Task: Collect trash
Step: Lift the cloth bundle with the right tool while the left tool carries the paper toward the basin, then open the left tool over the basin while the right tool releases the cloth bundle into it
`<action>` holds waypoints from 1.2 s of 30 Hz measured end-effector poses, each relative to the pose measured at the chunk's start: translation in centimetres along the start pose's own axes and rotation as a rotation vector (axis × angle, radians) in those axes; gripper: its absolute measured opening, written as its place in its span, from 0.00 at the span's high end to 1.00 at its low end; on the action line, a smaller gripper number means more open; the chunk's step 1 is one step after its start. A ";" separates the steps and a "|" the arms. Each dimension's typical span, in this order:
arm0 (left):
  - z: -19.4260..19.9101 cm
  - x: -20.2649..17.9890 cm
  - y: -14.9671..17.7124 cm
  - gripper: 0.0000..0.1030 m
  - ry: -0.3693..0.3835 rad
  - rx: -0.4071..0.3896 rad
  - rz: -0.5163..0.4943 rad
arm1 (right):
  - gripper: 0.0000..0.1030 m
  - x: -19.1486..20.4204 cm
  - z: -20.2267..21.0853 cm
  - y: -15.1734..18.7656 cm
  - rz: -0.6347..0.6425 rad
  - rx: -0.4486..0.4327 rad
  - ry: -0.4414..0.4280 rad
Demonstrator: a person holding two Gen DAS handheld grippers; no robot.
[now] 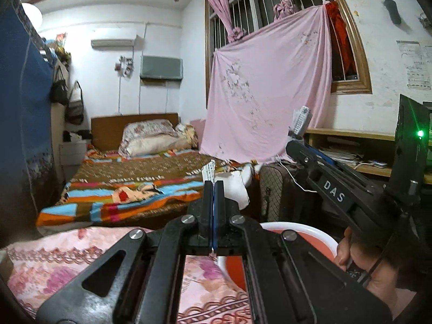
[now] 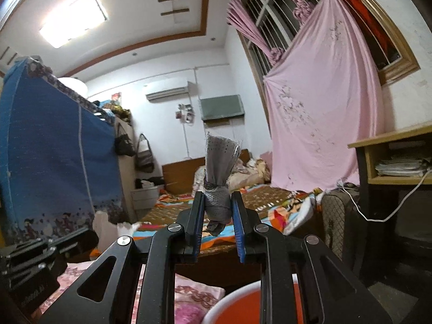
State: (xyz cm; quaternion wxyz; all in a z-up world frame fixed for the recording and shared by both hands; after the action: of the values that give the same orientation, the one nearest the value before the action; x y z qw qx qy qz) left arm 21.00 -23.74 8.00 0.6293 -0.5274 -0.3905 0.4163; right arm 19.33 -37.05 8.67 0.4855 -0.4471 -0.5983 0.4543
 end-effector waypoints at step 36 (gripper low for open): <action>-6.3 -5.6 3.6 1.00 0.190 0.303 0.102 | 0.65 -5.0 -0.4 2.0 -0.160 0.138 0.138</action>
State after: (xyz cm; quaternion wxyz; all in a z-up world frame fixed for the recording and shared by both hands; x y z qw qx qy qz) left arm 24.46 -30.76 3.26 0.7138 -0.4825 -0.2349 0.4500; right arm 20.53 -41.56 5.91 0.5899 -0.3938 -0.5646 0.4222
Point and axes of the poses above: each gripper's, at about its wrist camera, not at the fingertips, and z roughly against the way its jaws point, x to its left, y to its underside, the point moved 6 cm from there along -z, roughly the way its jaws point, and after that the axes turned 13 degrees about -y, right-handed, at the moved point
